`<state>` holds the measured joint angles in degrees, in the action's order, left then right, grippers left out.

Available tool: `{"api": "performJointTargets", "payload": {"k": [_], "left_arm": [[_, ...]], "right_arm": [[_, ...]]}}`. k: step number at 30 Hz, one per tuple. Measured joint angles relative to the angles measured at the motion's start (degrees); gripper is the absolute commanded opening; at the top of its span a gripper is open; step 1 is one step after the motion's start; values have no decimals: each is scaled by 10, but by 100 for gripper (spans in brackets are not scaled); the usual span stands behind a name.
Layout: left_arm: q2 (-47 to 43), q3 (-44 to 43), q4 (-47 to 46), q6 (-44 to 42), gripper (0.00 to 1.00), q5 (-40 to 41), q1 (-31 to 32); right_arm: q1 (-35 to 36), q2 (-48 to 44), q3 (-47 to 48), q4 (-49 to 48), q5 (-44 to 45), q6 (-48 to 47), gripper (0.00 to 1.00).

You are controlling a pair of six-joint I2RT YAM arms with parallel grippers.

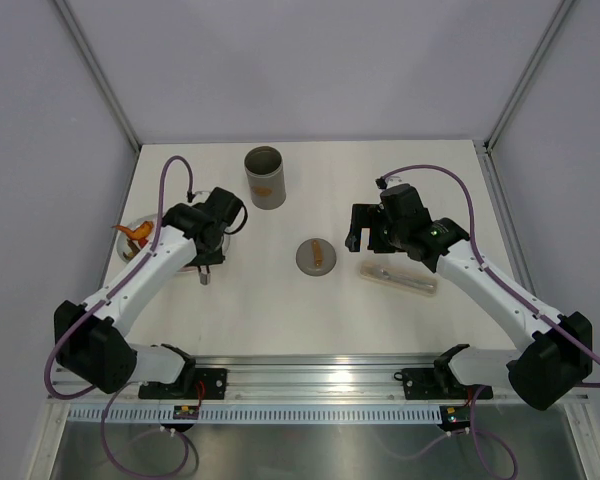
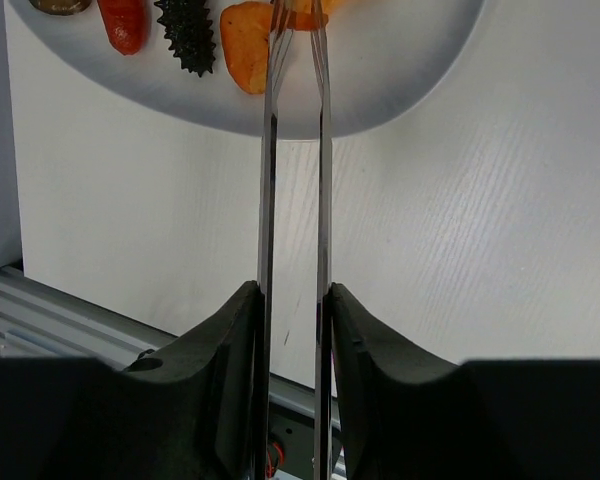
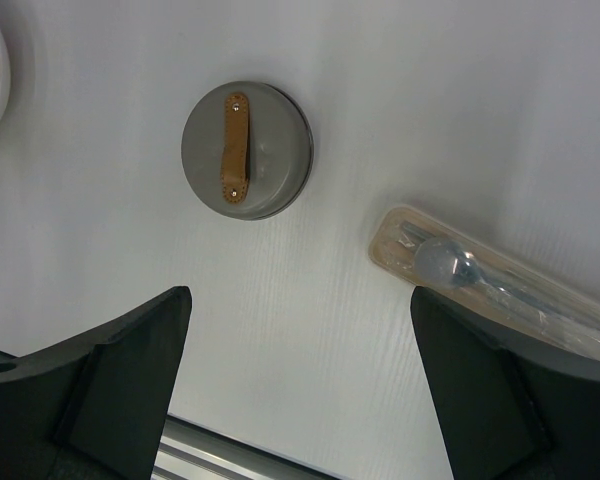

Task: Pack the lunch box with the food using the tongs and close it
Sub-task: Place the fake food in the packing box.

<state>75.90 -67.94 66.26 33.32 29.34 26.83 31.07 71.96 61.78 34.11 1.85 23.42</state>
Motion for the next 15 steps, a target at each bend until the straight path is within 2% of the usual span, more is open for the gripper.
{"api": "performJointTargets", "payload": {"k": [8,15], "left_arm": [[35,-7,0,-3,45,25,7],[50,-17,-3,-3,46,32,24]], "right_arm": [[0,0,-3,0,0,0,99],[0,0,-5,0,0,2,99]]}}
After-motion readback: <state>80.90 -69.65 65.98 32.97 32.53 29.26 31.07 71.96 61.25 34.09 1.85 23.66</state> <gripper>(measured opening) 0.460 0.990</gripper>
